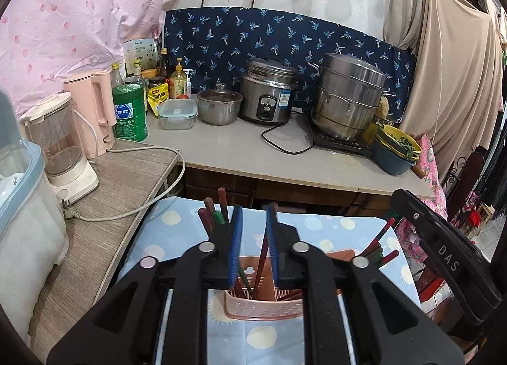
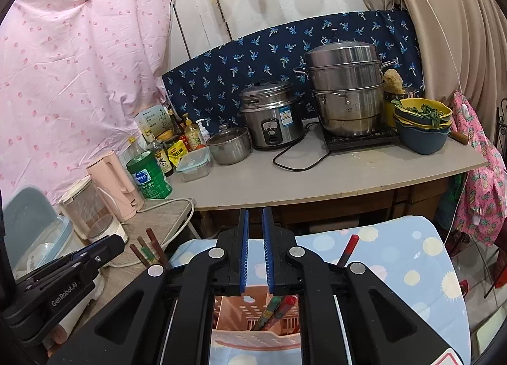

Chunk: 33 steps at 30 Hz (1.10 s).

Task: Organize utensils
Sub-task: 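Lower both chopsticks into the pink basket and open both grippers, then withdraw both open grippers back from the pink basket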

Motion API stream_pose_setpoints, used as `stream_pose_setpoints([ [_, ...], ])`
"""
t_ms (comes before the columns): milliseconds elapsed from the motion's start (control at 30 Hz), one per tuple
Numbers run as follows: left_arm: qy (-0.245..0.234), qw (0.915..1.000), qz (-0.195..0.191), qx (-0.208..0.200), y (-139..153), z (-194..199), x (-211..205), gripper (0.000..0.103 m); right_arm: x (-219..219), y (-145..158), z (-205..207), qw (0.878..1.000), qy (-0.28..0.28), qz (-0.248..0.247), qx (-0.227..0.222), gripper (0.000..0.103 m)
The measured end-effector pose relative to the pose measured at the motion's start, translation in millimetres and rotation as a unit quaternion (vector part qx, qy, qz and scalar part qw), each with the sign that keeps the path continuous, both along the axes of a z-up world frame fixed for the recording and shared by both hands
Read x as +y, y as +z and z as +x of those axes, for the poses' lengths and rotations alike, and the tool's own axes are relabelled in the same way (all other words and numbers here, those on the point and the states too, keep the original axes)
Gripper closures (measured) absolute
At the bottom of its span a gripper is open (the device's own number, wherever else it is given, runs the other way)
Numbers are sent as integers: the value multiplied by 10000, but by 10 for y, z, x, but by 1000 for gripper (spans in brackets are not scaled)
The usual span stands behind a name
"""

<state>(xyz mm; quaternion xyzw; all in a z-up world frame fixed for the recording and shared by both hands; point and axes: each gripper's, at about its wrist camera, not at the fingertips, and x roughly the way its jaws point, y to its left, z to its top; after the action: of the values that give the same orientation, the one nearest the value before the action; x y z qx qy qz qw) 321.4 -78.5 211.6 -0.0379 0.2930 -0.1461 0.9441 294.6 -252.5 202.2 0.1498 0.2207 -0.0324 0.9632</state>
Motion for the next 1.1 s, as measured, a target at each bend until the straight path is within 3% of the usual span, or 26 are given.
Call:
stream_pose_setpoints([
  [167,5,10000,73,-47,-14,-94,-28,74,34,23,-124,10000,27,-52,-35,90],
  [633,-7,9997,206,-88,-37,-375,-32,69,187,5,-492,9997,93,-229,-15,86],
  [833,9,9995,293,-90,-72,-540,-17,65,244,-68,-691,9995,126,-293,54,80],
  [1100,-4,9991,418,-40,-183,-749,-7,64,337,-213,-939,9990,156,-382,185,80],
])
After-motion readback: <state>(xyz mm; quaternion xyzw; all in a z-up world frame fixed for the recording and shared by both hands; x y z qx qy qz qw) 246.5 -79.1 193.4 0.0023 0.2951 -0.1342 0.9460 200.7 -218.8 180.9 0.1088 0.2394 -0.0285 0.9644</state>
